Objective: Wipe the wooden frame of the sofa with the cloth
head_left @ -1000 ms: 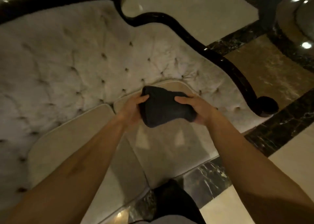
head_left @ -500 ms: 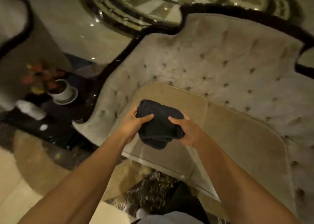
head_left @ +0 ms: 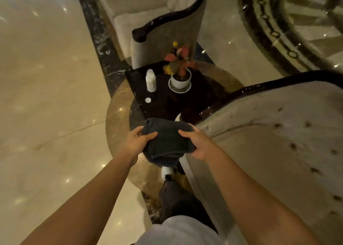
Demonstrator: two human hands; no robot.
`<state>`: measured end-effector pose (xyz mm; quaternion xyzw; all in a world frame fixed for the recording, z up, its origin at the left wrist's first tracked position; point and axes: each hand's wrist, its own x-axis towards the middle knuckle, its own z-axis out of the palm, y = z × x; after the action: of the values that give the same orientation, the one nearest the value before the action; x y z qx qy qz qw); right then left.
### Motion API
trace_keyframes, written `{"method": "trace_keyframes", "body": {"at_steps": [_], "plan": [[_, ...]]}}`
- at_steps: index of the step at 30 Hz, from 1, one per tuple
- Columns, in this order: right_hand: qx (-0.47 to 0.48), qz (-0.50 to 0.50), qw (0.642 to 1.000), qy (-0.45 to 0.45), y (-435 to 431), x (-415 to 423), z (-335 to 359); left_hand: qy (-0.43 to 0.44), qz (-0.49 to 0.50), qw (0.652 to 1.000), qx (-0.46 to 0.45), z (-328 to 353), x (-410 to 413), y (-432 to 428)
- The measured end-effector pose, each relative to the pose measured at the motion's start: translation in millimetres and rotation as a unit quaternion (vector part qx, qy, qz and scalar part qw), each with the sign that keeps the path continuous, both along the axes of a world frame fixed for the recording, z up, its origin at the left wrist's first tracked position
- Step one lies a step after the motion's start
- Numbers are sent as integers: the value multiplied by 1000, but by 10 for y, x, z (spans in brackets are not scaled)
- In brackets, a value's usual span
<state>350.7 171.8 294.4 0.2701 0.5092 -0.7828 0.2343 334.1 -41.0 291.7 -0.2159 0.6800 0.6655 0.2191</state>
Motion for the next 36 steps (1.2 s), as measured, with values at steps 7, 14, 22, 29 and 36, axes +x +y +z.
{"method": "trace_keyframes", "body": {"at_steps": [7, 14, 22, 29, 36], "plan": [[45, 51, 995, -69, -101, -1603, -573, 18, 76, 987, -142, -639, -1219, 112], [178, 135, 970, -100, -62, -2850, -1595, -98, 155, 983, -18, -1533, -2109, 274], [309, 210, 920, -121, -2, -3562, -3000, -176, 136, 974, -29, -2962, -2742, 437], [349, 245, 897, -118, 23, -3823, -3620, -206, 73, 974, -54, -3710, -2976, 450], [455, 349, 813, -100, 57, -3762, -3365, -233, -6, 965, -122, -3542, -3043, 316]]}}
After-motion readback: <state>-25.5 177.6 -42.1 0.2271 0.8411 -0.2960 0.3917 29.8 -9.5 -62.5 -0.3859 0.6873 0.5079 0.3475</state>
